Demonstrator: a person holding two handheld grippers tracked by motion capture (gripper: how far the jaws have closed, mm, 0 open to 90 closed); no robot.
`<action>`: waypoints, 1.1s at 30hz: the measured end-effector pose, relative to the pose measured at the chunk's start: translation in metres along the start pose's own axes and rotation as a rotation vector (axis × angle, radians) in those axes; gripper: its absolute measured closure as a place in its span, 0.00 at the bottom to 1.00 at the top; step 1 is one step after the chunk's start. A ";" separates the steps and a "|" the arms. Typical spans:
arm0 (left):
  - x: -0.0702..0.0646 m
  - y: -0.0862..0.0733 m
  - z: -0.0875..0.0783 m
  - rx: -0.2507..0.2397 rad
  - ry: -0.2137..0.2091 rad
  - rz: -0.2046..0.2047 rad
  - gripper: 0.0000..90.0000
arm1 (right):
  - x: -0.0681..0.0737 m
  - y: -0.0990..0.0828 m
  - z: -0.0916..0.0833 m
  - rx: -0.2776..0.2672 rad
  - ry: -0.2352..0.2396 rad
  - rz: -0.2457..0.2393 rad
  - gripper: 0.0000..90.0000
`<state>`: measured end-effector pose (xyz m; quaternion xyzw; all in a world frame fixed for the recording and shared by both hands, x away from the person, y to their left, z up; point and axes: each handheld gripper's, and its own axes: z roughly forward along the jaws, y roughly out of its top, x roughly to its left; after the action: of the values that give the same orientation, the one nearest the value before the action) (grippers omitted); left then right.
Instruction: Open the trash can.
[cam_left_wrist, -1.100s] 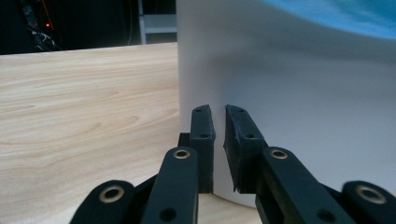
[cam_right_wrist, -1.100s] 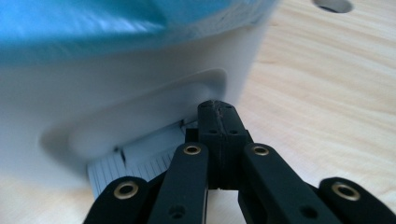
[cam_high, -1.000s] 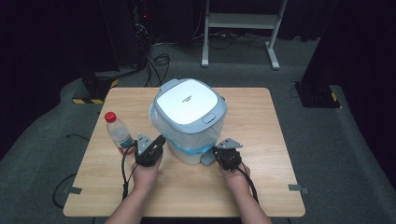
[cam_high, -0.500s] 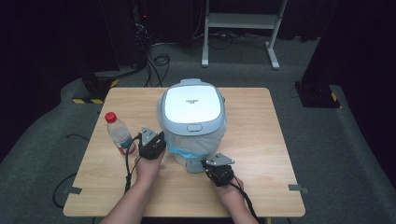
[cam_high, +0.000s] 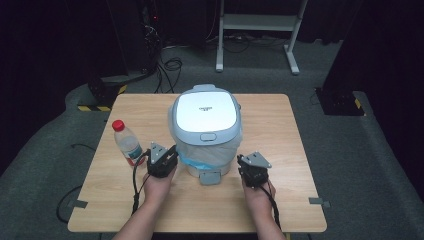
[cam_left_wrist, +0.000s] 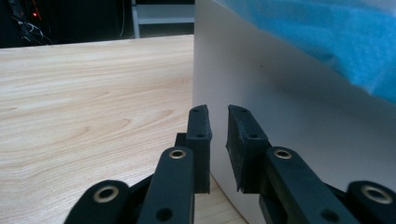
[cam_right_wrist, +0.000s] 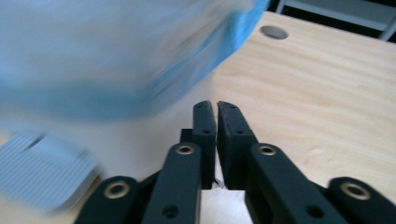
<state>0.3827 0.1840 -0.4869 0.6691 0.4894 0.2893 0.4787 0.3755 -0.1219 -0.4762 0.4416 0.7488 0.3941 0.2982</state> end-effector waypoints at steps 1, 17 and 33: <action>0.000 0.000 -0.001 -0.002 0.000 0.004 0.86 | -0.005 0.009 0.007 0.004 0.008 0.012 0.95; 0.021 -0.012 -0.012 0.049 -0.012 0.006 0.74 | 0.014 0.000 -0.008 -0.038 0.108 -0.007 0.81; 0.008 -0.025 -0.024 0.075 -0.067 0.043 0.71 | 0.014 -0.016 -0.014 -0.029 0.126 0.008 0.76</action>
<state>0.3550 0.2019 -0.5019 0.7063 0.4691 0.2584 0.4629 0.3511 -0.1186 -0.4845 0.4147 0.7584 0.4332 0.2553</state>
